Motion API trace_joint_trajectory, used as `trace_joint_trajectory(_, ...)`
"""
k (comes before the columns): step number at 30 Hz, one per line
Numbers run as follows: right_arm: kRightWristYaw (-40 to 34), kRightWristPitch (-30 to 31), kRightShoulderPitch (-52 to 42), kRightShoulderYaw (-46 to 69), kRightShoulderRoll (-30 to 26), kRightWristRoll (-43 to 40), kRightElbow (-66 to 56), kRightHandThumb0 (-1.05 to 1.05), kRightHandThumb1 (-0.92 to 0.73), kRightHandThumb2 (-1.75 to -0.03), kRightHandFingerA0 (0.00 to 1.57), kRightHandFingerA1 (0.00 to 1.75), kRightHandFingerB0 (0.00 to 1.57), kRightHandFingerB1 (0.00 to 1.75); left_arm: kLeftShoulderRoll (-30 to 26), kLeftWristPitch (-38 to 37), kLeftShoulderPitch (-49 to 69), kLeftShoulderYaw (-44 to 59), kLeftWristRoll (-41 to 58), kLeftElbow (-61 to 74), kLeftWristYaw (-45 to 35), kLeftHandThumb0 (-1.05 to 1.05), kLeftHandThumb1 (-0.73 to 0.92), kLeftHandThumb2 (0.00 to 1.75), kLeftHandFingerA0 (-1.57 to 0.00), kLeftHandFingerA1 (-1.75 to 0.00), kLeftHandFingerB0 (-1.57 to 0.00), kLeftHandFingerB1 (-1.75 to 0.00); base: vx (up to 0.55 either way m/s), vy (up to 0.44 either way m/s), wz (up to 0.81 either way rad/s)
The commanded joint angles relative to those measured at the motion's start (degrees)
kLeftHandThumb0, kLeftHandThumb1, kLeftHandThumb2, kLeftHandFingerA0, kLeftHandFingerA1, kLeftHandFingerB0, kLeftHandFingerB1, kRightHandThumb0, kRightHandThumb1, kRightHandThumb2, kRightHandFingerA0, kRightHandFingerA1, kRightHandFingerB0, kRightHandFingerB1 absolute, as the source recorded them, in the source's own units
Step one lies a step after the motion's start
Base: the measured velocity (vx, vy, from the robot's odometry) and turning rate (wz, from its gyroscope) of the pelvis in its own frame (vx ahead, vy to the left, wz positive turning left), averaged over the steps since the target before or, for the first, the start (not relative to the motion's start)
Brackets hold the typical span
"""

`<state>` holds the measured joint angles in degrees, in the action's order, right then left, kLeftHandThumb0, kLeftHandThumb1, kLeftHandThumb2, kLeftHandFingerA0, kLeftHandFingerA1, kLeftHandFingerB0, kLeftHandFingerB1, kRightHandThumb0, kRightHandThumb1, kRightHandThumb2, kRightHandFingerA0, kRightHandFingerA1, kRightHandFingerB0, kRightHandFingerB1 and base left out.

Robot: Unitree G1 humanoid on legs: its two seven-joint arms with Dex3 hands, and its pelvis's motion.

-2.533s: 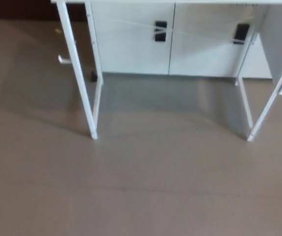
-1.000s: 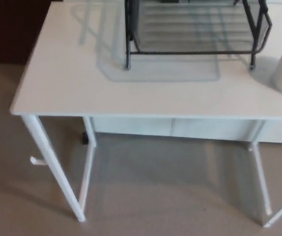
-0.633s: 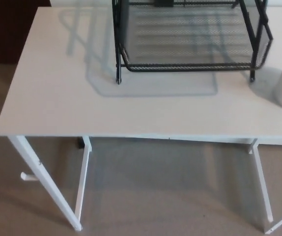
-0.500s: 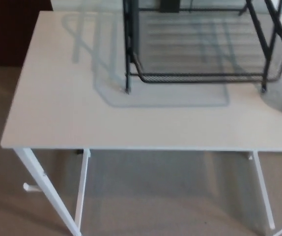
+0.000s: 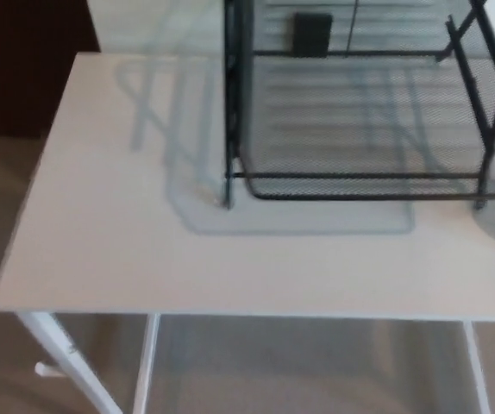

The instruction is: The robot walks towards a desk on which a file tray is kept in the middle and a toilet paper roll is kept on its right. The robot uses its right hand to hook on finger in the gap of the roll and grabs it, lifts it and places it on the tray.

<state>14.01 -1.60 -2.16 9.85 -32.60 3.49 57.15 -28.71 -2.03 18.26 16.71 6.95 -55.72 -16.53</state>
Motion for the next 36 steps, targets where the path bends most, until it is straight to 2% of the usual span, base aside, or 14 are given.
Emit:
trace_joint_trajectory(1, -1.7, 4.0, -0.7, 4.7, 1.8, -4.9, 0.0, -0.72, -0.47, -0.87, 0.00, 0.21, 0.11, 0.35, -0.1, -1.3, -0.1, 1.0, 0.6, -0.6, 0.1, -0.87, 0.75, 1.21, 0.00, -0.55, -0.09, -0.49, 0.11, -0.141, -0.12)
trace_joint_trajectory(11, 5.3, -2.7, -2.1, -6.1, -5.5, 2.1, -0.3, -0.96, -0.73, -1.15, 0.00, 0.13, 0.00, 0.06, -0.2, -0.8, -4.2, 6.9, 4.8, -6.1, -1.7, -0.83, 0.69, 1.15, 0.00, -0.56, -0.13, -0.49, 0.02, 0.057, -0.04)
trace_joint_trajectory(12, 5.7, -3.0, -2.2, -5.5, -5.4, 1.3, 0.1, -0.99, -0.75, -1.14, 0.00, 0.10, 0.00, 0.03, -0.2, -0.7, -4.0, 7.1, 4.8, -5.3, -1.9, -0.87, 0.92, 0.67, -0.04, -0.63, -0.04, -0.47, 0.21, 0.172, -0.11)
trace_joint_trajectory(13, 5.4, -3.2, -2.0, -5.6, -5.2, 1.4, 0.9, -1.02, -0.79, -1.15, 0.00, 0.09, 0.00, 0.00, -0.2, 0.2, -3.7, 7.8, 5.3, -3.3, -2.2, -0.83, 0.66, 1.15, -0.01, -0.60, -0.08, -0.50, 0.21, 0.147, -0.17)
trace_joint_trajectory(14, 5.1, -3.5, -1.9, -5.9, -5.0, 1.6, 1.3, -1.02, -0.79, -1.15, 0.00, 0.09, 0.00, 0.00, -0.5, 2.7, -4.3, 8.5, 5.7, -2.0, -1.7, -0.87, 0.91, 0.68, -0.07, -0.69, -0.03, -0.51, 0.12, 0.141, 0.09)
trace_joint_trajectory(17, -2.1, 6.8, -1.5, 8.2, -1.5, -11.6, 1.2, -0.92, -0.74, -1.11, 0.00, 0.16, 0.00, 0.09, -0.6, 2.6, -3.2, 7.8, 4.4, 1.3, -1.9, -0.83, 0.72, 1.21, -0.04, -0.63, -0.04, -0.50, 0.07, 0.040, 0.04)
trace_joint_trajectory(23, 5.2, -1.5, -5.7, -0.3, -5.3, -1.9, -1.3, -0.99, -0.81, -1.13, 0.00, 0.06, 0.00, 0.00, -0.3, 4.4, -3.0, 7.6, 4.8, 2.9, -2.5, -0.86, 0.92, 0.71, -0.06, -0.68, -0.02, -0.54, 0.05, -0.014, 0.07)
trace_joint_trajectory(25, 4.6, -3.6, -5.7, 1.3, -4.4, -2.9, 0.8, -0.95, -0.82, -1.13, 0.00, 0.09, 0.00, 0.03, -0.3, 4.5, -2.9, 7.5, 4.7, 2.9, -2.6, -0.89, 0.71, 1.18, 0.00, -0.60, -0.07, -0.53, 0.02, -0.029, 0.05)
trace_joint_trajectory(27, 4.7, -3.7, -5.8, 1.6, -4.4, -2.6, 0.9, -0.95, -0.82, -1.13, 0.00, 0.09, 0.00, 0.03, 0.0, 4.3, -2.6, 7.9, 4.8, 2.5, -2.0, -0.87, 0.88, 0.70, -0.11, -0.70, -0.05, -0.54, 0.00, 0.000, 0.00)
trace_joint_trajectory(28, 4.2, -4.6, -6.3, 2.9, -4.1, -3.6, 1.6, -0.89, -0.76, -1.11, 0.00, 0.14, 0.00, 0.09, 0.2, 5.5, -3.1, 9.0, 6.0, 2.0, -1.8, -0.88, 0.68, 1.15, -0.01, -0.60, -0.06, -0.56, 0.00, 0.000, 0.00)
trace_joint_trajectory(31, 7.2, -3.5, -6.0, 9.0, -2.8, -9.0, 4.3, -0.93, -0.75, -1.05, 0.00, 0.09, 0.00, 0.02, 0.3, 5.8, -2.5, 9.1, 5.8, 3.1, -2.0, -0.82, 0.65, 1.14, -0.03, -0.60, -0.07, -0.56, 0.00, 0.000, 0.00)
trace_joint_trajectory(32, 7.2, -3.8, -6.4, 9.4, -2.6, -8.7, 4.5, -0.90, -0.74, -1.11, 0.00, 0.14, 0.00, 0.08, 0.3, 6.1, -2.6, 9.3, 6.0, 3.2, -2.1, -0.86, 0.90, 0.69, -0.06, -0.68, -0.04, -0.54, 0.00, 0.000, 0.00)
trace_joint_trajectory(33, 5.5, -1.5, -6.1, 10.6, -2.0, -9.4, 4.1, -0.90, -0.72, -1.04, 0.00, 0.12, 0.00, 0.06, 0.1, 6.5, -3.1, 9.2, 5.9, 3.0, -2.1, -0.87, 0.68, 1.15, 0.00, -0.59, -0.07, -0.55, 0.00, 0.000, 0.00)
trace_joint_trajectory(36, 5.4, -2.5, -7.2, 10.7, -2.9, -7.8, 3.9, -0.99, -0.79, -1.09, 0.00, 0.07, 0.00, 0.00, -0.1, 5.3, -3.1, 8.0, 5.0, 3.4, -3.1, -0.84, 0.69, 1.18, 0.00, -0.60, -0.08, -0.51, 0.00, 0.000, 0.00)
